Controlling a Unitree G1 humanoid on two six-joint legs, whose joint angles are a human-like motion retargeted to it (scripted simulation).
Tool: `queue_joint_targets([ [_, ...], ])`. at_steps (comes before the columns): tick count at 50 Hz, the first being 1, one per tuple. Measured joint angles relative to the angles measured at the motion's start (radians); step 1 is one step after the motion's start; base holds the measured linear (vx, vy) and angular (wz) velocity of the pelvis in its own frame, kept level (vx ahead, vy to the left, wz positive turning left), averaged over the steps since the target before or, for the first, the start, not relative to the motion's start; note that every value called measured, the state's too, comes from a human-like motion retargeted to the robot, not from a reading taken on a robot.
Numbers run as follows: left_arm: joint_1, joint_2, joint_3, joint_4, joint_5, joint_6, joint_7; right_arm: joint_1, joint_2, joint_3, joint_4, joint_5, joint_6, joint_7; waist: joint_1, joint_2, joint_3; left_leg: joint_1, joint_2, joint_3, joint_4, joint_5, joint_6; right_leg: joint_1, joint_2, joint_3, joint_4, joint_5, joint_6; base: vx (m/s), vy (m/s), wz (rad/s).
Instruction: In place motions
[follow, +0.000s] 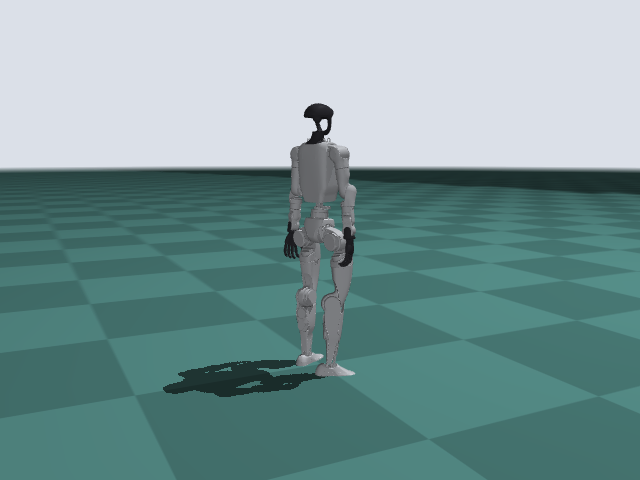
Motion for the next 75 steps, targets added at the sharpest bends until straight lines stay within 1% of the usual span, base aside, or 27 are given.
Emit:
queue_joint_targets([
  [75, 0.003, -0.005, 0.010, 0.001, -0.002, 0.002, -0.001, 0.003, 0.005, 0.000, -0.001, -0.002, 0.002, -0.001, -0.005, -0.004, -0.008, 0.001, -0.002, 0.000, -0.001, -0.003, 0.001, 0.001, 0.000, 0.000, 0.000, -0.002, 0.003, 0.00, 0.00, 0.00],
])
